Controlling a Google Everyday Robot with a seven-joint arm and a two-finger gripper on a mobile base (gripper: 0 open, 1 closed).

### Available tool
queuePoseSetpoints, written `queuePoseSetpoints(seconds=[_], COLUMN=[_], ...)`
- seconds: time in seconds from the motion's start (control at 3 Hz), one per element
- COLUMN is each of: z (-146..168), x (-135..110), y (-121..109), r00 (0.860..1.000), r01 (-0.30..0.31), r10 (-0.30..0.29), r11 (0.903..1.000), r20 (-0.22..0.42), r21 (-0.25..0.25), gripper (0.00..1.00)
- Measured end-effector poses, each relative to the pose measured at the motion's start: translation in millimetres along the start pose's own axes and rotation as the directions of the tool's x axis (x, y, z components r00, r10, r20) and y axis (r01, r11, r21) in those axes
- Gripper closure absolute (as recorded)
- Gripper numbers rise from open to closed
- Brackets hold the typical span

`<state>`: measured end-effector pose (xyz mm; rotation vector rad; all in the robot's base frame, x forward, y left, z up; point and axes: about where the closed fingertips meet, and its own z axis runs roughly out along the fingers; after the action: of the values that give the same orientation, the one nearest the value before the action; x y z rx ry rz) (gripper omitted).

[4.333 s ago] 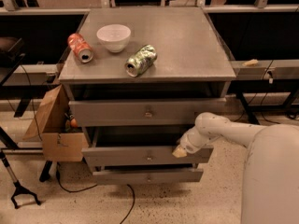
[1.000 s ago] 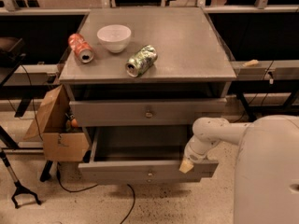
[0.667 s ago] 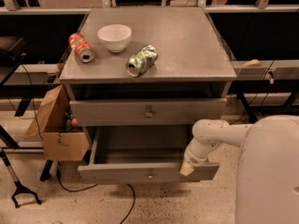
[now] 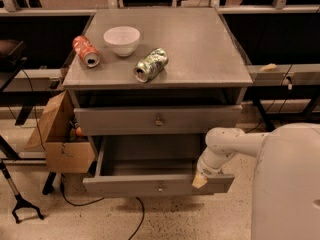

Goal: Open middle drawer

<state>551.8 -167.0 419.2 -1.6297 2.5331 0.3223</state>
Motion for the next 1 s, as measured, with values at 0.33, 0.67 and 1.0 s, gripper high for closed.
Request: queuePoseSetpoints(seconds=[0.33, 0.67, 1.0], z=[0.1, 6.6, 12.8], x=[0.0, -0.4, 8.4], y=[0.0, 3.9, 15.7], r00=[1.0, 1.0, 1.0], r01=[0.0, 0.014, 0.026], r10=[0.0, -0.013, -0.026], r11=[1.0, 0.9997, 0.9994], r20=[0.0, 0.009, 0.006], r21=[0.0, -0.019, -0.023], gripper=[0.2, 0.0, 0.0])
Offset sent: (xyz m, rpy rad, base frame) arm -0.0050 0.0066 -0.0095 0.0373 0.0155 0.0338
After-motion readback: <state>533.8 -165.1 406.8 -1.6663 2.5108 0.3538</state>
